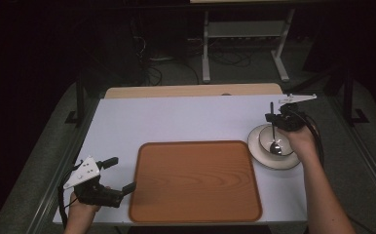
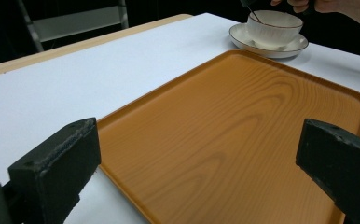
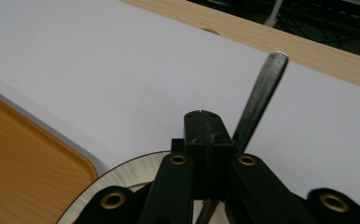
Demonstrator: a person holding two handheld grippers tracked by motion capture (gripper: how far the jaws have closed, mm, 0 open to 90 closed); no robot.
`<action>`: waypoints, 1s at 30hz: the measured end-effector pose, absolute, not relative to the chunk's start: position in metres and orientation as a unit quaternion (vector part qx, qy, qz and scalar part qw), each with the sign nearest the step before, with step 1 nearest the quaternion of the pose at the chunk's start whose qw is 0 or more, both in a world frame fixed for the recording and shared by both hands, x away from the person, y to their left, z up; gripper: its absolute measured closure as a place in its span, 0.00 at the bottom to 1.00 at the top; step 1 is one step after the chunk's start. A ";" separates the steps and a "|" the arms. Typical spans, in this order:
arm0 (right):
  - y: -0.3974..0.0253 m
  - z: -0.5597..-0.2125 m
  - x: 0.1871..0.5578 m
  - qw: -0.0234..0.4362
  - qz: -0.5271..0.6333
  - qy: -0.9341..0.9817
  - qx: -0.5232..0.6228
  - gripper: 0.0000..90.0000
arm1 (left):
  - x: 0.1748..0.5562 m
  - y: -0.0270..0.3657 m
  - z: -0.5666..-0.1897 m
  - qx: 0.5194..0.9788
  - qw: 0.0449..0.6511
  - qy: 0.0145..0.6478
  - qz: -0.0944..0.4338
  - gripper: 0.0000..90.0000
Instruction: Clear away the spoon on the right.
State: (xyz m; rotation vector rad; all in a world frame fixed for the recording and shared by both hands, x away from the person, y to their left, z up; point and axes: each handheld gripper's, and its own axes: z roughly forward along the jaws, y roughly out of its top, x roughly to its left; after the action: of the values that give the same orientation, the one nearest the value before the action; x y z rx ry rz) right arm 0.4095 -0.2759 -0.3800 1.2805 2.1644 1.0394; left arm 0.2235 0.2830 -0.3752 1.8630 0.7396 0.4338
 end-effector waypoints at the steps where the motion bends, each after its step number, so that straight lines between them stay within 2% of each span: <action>1: -0.277 -0.380 0.410 0.208 0.373 0.776 0.464 1.00 | 0.223 0.283 -0.375 0.777 0.519 0.308 0.180 0.00; 30: -0.312 -0.382 0.400 0.233 0.359 0.743 0.515 1.00 | 0.222 0.283 -0.376 0.780 0.522 0.300 0.171 0.00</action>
State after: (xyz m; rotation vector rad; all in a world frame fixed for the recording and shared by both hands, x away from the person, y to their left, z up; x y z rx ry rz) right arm 0.3999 -0.3123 -0.3815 1.4139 2.0412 0.9869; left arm 0.2218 0.2828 -0.3760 1.8671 0.7187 0.4098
